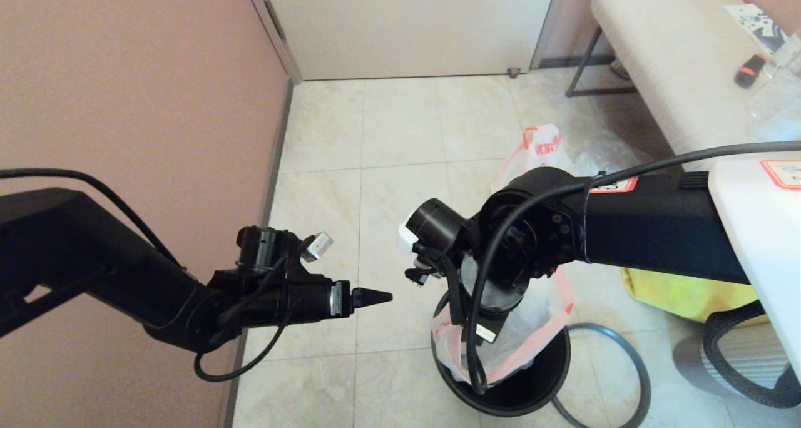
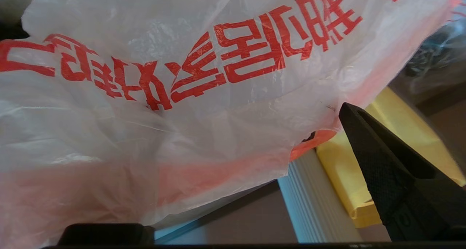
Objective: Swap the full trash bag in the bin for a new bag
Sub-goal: Put the new garbage bag on the trash can
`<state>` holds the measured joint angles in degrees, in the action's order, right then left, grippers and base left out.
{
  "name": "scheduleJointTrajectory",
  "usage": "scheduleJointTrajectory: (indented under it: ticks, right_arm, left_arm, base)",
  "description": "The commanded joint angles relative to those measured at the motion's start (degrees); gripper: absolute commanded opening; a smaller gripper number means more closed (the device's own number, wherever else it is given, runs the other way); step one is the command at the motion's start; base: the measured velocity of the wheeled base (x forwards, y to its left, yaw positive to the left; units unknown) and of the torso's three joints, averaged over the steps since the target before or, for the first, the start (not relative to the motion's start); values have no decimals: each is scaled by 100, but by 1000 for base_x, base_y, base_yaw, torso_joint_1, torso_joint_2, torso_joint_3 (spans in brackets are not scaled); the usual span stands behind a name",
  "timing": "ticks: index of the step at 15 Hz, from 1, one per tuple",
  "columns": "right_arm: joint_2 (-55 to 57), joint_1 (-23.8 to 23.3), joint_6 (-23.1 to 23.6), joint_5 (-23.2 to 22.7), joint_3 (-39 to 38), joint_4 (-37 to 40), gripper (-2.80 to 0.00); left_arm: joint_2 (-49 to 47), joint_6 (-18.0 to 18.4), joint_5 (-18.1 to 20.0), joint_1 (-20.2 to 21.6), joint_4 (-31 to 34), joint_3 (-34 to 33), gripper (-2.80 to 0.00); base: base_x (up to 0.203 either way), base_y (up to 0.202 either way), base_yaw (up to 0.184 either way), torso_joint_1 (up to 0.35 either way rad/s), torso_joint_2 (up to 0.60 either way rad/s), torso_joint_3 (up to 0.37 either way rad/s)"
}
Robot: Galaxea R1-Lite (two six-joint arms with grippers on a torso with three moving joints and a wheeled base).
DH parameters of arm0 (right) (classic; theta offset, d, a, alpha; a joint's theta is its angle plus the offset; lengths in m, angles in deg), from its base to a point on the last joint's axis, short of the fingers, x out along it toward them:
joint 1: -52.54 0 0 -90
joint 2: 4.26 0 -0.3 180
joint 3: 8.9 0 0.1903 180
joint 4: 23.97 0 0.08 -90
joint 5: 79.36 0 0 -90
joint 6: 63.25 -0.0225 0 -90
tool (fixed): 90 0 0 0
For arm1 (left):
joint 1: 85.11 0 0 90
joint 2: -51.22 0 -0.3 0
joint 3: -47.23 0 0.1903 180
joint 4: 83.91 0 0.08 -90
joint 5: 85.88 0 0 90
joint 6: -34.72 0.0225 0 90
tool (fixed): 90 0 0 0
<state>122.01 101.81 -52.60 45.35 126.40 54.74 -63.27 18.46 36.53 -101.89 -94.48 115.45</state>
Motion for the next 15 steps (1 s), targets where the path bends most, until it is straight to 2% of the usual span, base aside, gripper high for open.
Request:
scheduleJointTrajectory:
  ticks: [1,3,8,11,13,15]
  right_arm:
    - [-122,76,60,27,4,38,0]
    - [-292,83,145,27,4,123,0]
    - [-510,86,156,47,4,1095,0]
    - [-523,133,133,410,4,1635,0]
    - [-510,144,-39,617,1,1940,0]
    - [-431,128,-436,876,6,2519,0]
  left_arm:
    - [-50,-9,20,43,-17,-2,0]
    - [-82,0,20,44,-34,5,0]
    - [-82,9,20,79,-34,-4,0]
    - [-91,17,20,79,-25,-4,0]
    - [-127,26,20,70,-27,-4,0]
    - [-161,35,20,70,-34,-3,0]
  base:
    - [0,0,0,0,0,0]
    - [0,0,0,0,0,0]
    - [0,0,0,0,0,0]
    - [0,0,0,0,0,0]
    - [0,0,0,0,0,0]
    - [0,0,0,0,0,0]
